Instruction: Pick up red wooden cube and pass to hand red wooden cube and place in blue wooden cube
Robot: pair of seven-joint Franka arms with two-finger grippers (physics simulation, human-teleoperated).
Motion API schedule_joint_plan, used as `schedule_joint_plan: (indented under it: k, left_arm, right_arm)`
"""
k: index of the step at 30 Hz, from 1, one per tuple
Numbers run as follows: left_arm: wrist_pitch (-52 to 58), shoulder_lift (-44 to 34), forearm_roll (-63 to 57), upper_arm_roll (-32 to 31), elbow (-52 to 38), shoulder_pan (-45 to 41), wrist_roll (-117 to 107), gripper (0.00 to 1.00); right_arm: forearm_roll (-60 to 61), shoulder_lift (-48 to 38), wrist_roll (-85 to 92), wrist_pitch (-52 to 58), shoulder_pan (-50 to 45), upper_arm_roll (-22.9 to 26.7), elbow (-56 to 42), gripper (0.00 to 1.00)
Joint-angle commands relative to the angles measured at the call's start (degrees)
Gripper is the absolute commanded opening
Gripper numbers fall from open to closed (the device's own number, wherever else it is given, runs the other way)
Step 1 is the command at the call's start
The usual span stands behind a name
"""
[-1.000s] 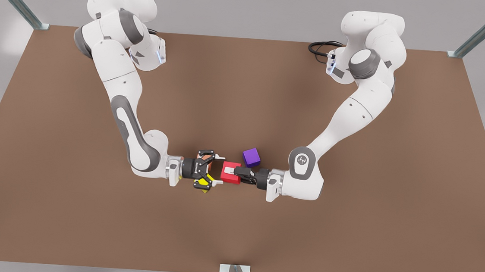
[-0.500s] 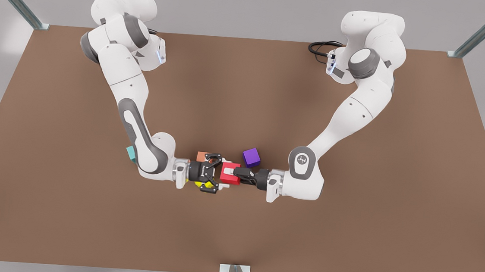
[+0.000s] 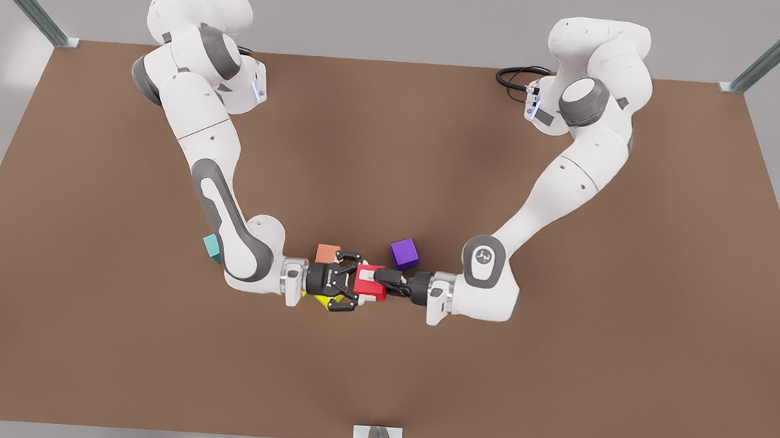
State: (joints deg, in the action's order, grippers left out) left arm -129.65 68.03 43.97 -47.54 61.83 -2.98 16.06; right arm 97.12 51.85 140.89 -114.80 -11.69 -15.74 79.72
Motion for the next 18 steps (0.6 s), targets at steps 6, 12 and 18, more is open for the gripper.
schedule_joint_plan:
  k: [6,12,18]
  left_arm:
    - [0.0,-0.1,1.3,0.1,0.0,-0.2,4.8,0.90]
    - [5.0,-0.7,0.9,0.0,0.2,4.6,4.4,1.00]
    - [13.6,-0.7,-3.8,0.3,0.5,10.7,3.6,1.00]
  right_arm:
    - [0.4,-0.2,1.0,-0.1,0.2,-0.1,-0.1,0.36]
    - [-1.0,-1.0,-0.6,0.7,1.6,0.4,-0.1,0.36]
    - [-55.0,-7.9,-20.9,20.1,19.6,1.1,0.3,0.36]
